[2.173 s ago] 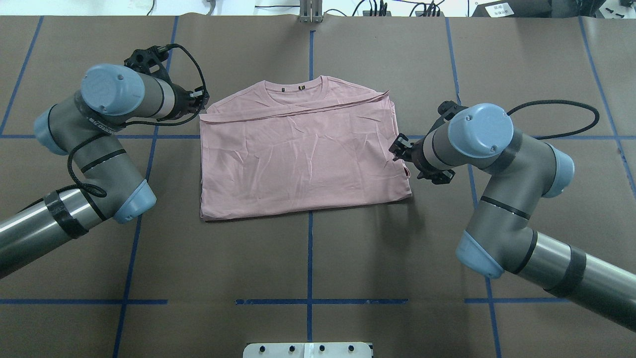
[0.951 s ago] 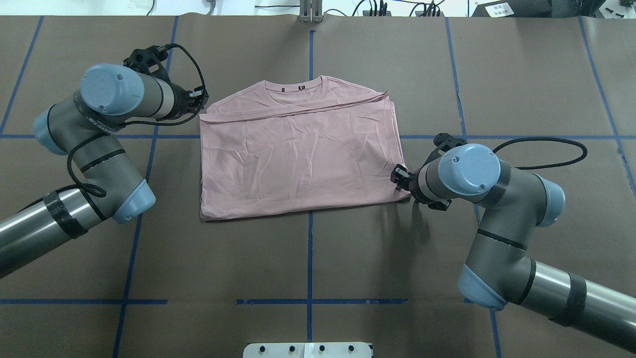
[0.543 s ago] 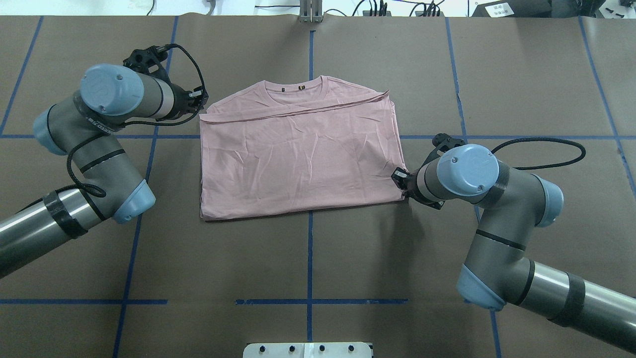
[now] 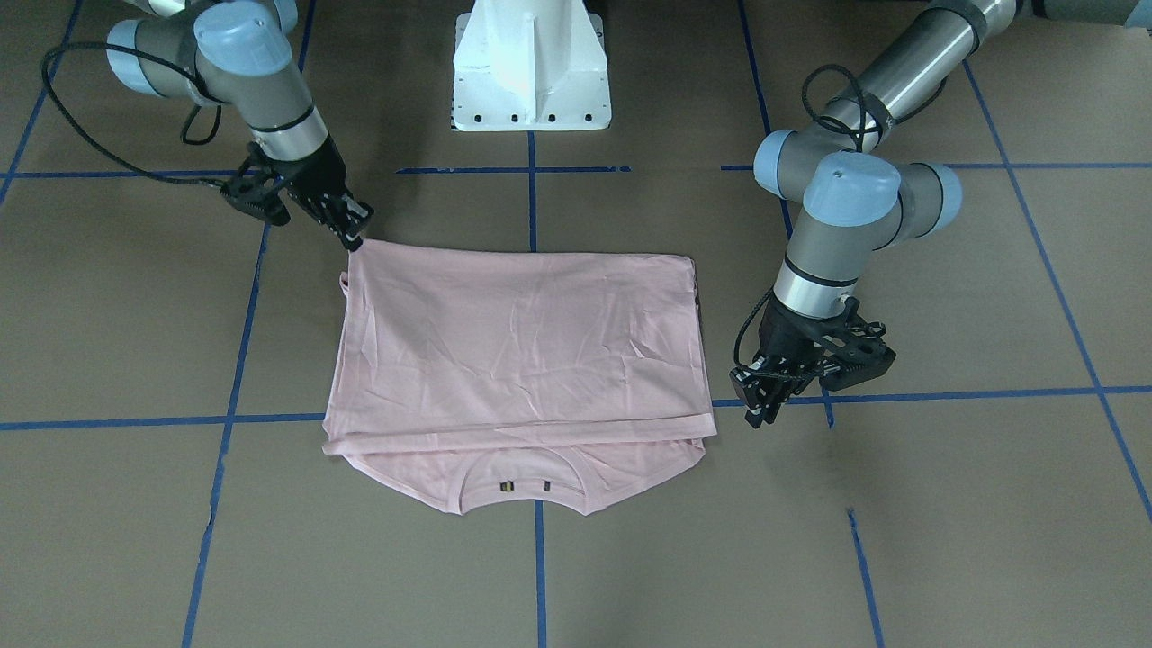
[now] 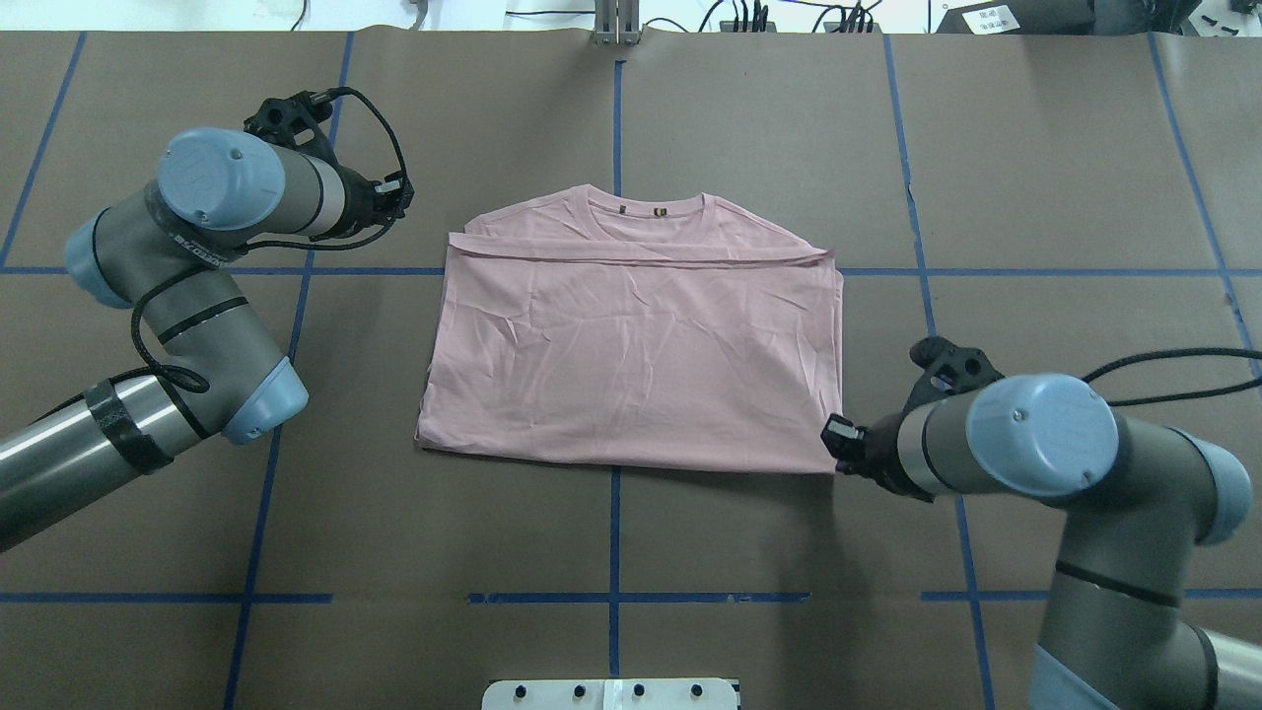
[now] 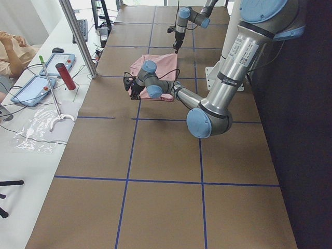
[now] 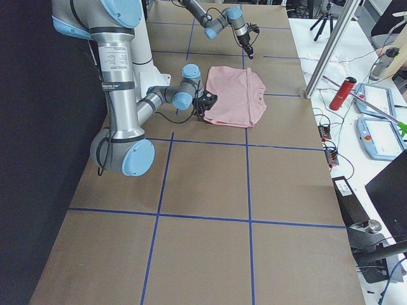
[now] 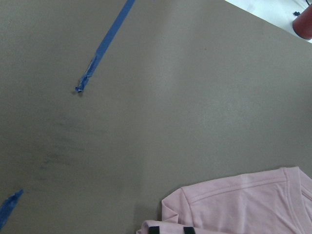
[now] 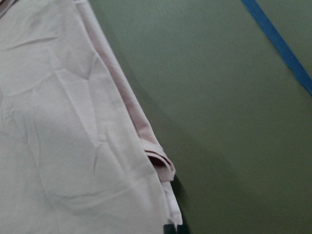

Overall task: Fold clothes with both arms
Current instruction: 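Grasp the side edge with the right gripper and drag the shirt, rotating it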

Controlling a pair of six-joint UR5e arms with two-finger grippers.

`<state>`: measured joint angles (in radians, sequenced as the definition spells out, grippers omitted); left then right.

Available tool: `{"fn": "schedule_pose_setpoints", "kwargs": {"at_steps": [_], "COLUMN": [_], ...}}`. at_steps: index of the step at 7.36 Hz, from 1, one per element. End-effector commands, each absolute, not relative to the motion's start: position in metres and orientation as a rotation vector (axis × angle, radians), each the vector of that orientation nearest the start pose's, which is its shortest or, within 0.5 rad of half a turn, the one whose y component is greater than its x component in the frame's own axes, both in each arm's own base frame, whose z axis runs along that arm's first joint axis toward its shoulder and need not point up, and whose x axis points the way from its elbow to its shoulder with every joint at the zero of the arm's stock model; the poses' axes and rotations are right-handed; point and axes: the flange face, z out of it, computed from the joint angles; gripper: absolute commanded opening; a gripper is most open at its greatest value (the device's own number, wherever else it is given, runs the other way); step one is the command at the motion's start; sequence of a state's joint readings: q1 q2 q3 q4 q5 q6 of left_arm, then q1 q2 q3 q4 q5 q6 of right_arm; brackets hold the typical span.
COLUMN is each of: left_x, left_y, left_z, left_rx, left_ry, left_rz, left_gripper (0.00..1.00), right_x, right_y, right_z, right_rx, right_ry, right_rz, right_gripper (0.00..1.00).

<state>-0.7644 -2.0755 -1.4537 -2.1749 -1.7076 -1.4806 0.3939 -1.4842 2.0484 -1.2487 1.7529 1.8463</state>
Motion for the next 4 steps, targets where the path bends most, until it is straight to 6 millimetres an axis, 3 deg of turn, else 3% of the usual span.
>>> {"fn": "schedule_pose_setpoints", "kwargs": {"at_steps": [1,3,4], "left_x": [0.422,0.416,0.412], "left_y": [-0.566,-0.535,-0.526], "left_z": [0.331,0.311,0.304], "left_rx": [0.315,0.204,0.145], "left_ry": [1.013,1.103,1.138], "left_rz": [-0.537,-0.472,-0.511], "left_gripper": [0.29,0.32,0.32], "right_x": [-0.418,-0.426,-0.43], "right_y": [-0.198,-0.126,-0.111], "right_z": [0.336,0.326,0.327], "right_rx": [-0.275,-0.364,-0.378], "right_ry": [-0.925,-0.911,-0.903], "right_rz": [0.465,0.309,0.277], "right_gripper": [0.0,0.0,0.8]}}
